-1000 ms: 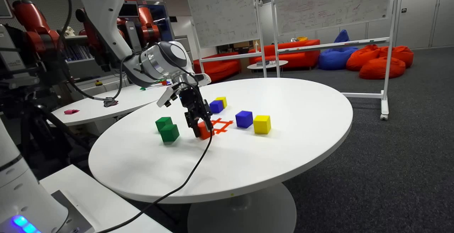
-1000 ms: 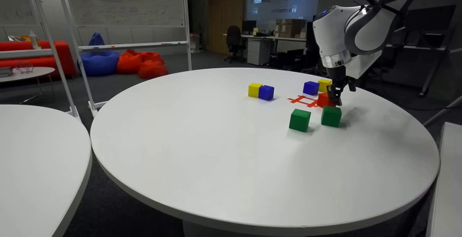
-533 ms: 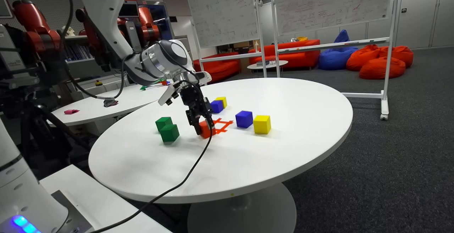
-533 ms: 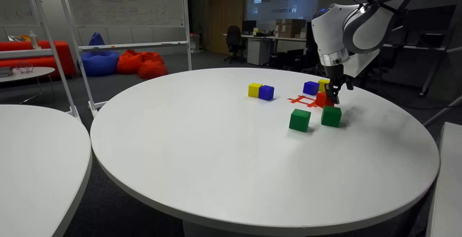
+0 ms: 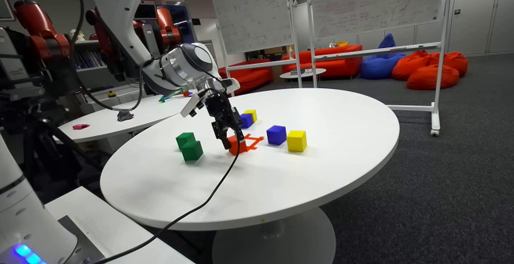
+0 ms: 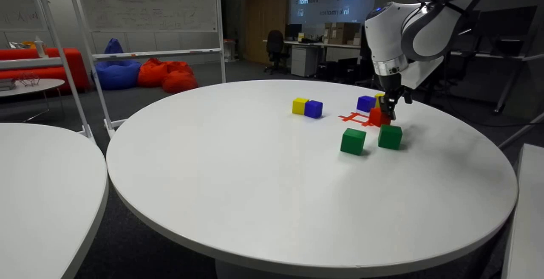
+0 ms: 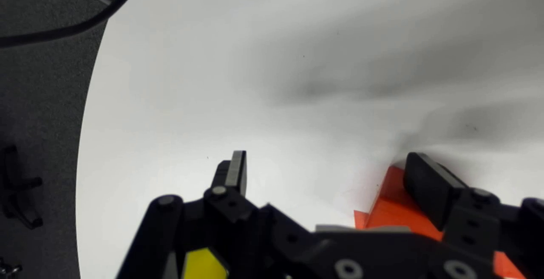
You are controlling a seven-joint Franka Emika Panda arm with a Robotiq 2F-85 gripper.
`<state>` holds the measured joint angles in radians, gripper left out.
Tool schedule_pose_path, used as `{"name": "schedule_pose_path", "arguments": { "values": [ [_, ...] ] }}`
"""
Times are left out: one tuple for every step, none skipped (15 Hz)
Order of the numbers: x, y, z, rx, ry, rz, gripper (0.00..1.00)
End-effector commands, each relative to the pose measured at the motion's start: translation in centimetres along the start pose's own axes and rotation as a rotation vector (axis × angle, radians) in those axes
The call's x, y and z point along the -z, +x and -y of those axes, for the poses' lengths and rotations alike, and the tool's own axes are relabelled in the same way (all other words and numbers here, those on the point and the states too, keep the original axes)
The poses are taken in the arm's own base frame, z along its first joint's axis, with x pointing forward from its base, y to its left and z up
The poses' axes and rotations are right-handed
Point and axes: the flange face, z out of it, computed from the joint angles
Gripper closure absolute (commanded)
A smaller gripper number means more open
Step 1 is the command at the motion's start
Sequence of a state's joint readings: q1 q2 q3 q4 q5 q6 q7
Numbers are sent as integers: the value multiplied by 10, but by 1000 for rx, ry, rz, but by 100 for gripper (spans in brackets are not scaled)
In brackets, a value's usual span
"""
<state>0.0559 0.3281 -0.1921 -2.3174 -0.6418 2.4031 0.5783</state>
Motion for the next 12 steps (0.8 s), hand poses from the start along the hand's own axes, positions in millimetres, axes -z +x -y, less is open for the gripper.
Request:
{"name": "schedule_pose_path", "arguments": {
  "values": [
    [11, 11, -4, 2, -7, -31, 0],
    [15, 15, -4, 0, -8, -38, 0],
    [18, 17, -5, -3, -6, -46, 0],
    [22, 20, -5, -3, -5, -56, 0],
    [25, 23, -5, -2, -6, -64, 0],
    [28, 24, -4, -3, -7, -71, 0],
    [29, 26, -3, 0, -8, -74, 0],
    [30, 27, -2, 4, -8, -76, 0],
    [27, 24, -2, -13, 4, -65, 0],
    [28, 25, -1, -12, 5, -68, 0],
    [29, 25, -1, -11, 5, -70, 0],
    [29, 25, 0, -11, 5, -70, 0]
  ]
}}
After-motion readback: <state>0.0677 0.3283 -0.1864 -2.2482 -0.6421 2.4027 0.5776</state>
